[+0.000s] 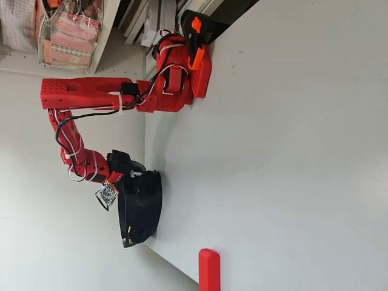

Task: Place Meta Rayban sunglasses on black head mold for quality assessment

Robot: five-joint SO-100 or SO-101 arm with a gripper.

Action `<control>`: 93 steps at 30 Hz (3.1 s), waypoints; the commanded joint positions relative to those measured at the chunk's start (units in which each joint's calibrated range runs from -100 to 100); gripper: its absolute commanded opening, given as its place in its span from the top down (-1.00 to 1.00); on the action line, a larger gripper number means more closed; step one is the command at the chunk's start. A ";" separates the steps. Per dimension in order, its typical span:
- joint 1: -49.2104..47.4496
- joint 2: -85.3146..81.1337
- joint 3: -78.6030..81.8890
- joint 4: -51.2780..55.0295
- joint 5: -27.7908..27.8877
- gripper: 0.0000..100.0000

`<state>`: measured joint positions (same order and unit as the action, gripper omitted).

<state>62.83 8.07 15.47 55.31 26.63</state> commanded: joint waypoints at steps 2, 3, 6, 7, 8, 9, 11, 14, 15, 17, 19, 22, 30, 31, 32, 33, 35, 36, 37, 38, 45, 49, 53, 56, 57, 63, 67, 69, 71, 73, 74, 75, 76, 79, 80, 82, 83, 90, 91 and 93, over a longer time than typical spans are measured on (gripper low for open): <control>-0.24 -7.10 -6.65 3.84 1.09 -0.64; -0.59 -8.87 -6.65 4.53 1.16 -0.65; -0.59 -14.86 -6.65 6.96 1.60 -0.65; -0.59 -16.97 -6.65 7.91 1.73 -0.65; -0.41 -18.99 -6.65 8.77 1.28 -0.65; -0.06 -21.10 -6.55 9.55 1.16 -0.65; 0.12 -24.98 -5.92 10.07 1.16 -0.63; -0.68 -29.11 -5.74 10.24 1.16 -0.62; -0.85 -30.04 -5.74 10.24 1.09 -0.62; -0.94 -31.22 -5.55 10.24 1.03 -0.62; -0.77 -31.31 -3.64 10.24 0.71 -0.62; 0.38 -31.31 0.45 10.24 -7.29 -0.62; 1.09 -31.31 8.64 10.16 -42.59 -0.62; 0.38 -31.39 8.55 10.16 -45.79 -0.62; -0.59 -31.81 8.64 10.16 -48.48 -0.62; -1.74 -31.98 8.82 10.16 -50.39 -0.63; -2.09 -31.39 8.73 9.47 -53.34 -0.64; -2.00 -31.22 8.73 9.21 -53.98 -0.63; -1.47 -31.22 8.91 9.21 -54.55 -0.62; -1.12 -31.14 9.55 9.12 -54.81 -0.62; -1.03 -29.96 16.47 3.15 -56.98 -0.62; -0.50 -24.98 15.28 1.42 -56.98 -0.65; 0.20 -18.32 10.92 0.81 -56.98 -0.65; 0.29 -13.00 6.64 0.81 -56.92 -0.65; 0.29 -11.48 5.27 0.81 -56.92 -0.65; 0.29 -4.74 -3.37 0.81 -56.85 -0.65; 0.20 -1.53 -8.65 0.90 -56.47 -0.65; 0.03 -0.52 -10.83 0.90 -56.47 -0.65; -0.24 0.33 -12.47 0.98 -56.41 -0.65; -0.24 1.00 -13.47 0.98 -56.41 -0.65; -0.32 1.34 -13.65 1.07 -56.41 -0.65; -0.32 1.51 -13.74 1.07 -56.41 -0.65; -0.24 1.51 -13.74 1.33 -56.41 -0.65; 0.20 1.17 -12.83 2.54 -56.28 -0.65; 0.38 0.92 -12.83 3.75 -56.28 -0.65; 1.35 0.41 -13.29 7.13 -56.28 -0.65; 2.15 0.24 -13.92 9.29 -56.28 -0.65; 3.29 -5.07 -16.47 15.96 -56.60 -0.65; 3.03 -5.41 -16.47 15.96 -56.85 -0.65; 2.06 -5.49 -17.02 15.87 -58.39 -0.65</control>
<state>65.36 10.67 4.83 70.63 -30.12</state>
